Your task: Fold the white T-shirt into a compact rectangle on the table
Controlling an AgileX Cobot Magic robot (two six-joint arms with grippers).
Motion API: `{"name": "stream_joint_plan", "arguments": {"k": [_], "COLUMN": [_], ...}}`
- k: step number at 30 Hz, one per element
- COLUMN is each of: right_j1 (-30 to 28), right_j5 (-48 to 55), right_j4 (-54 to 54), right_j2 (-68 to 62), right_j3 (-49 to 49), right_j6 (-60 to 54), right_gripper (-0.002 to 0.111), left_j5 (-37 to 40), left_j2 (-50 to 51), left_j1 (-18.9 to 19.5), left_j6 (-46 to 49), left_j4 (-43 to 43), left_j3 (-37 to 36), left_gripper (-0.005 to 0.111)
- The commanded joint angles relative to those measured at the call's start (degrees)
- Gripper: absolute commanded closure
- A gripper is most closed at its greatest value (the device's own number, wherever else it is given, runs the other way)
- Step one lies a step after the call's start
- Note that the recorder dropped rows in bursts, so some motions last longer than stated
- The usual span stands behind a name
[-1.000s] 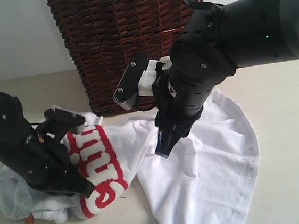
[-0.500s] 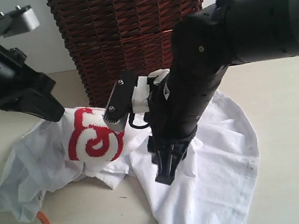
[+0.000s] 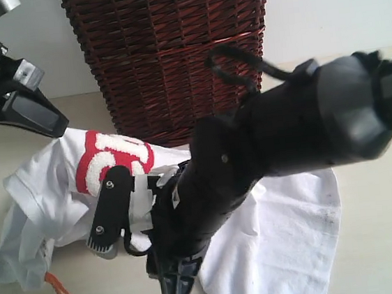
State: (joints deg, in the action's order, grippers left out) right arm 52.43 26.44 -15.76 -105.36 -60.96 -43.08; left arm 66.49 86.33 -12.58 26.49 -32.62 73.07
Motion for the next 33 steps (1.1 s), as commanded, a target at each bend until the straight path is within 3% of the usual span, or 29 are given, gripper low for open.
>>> {"name": "stream_joint_plan", "arguments": {"k": [1, 6, 12, 14, 18, 19, 33], "right_j1": [0.6, 0.5, 0.5, 0.5, 0.5, 0.5, -1.4], "right_j5": [-13.7, -14.3, -12.1, -11.3, -10.9, -10.9, 3.6], "right_j4": [22.1, 36.9, 38.6, 38.6, 38.6, 38.7, 44.8], "right_j2": [-2.9, -6.2, -11.4, -11.4, -11.4, -11.4, -11.4], "right_j3": [-0.2, -1.4, -4.0, -4.9, -6.4, -6.6, -6.8], "right_j6": [30.8, 52.0, 53.6, 53.8, 53.8, 53.8, 53.9], "right_gripper": [0.062, 0.063, 0.066, 0.073, 0.106, 0.108, 0.108], "left_j5": [0.8, 1.1, 3.5, 3.5, 3.5, 3.5, 3.5], "left_j2": [-0.4, -0.4, -0.4, -0.4, -0.4, -0.4, -6.5], "left_j1": [2.3, 3.6, 3.6, 3.6, 3.6, 3.6, 8.0], "left_j6": [0.4, 0.5, 1.4, 1.4, 1.4, 1.4, -1.4], "left_j4": [-3.0, -5.8, -7.7, -7.6, -7.6, -7.6, -7.0], "left_j3": [0.6, 0.6, 0.6, 0.6, 0.6, 0.6, 0.5], "left_gripper": [0.107, 0.107, 0.107, 0.107, 0.107, 0.107, 0.107]}}
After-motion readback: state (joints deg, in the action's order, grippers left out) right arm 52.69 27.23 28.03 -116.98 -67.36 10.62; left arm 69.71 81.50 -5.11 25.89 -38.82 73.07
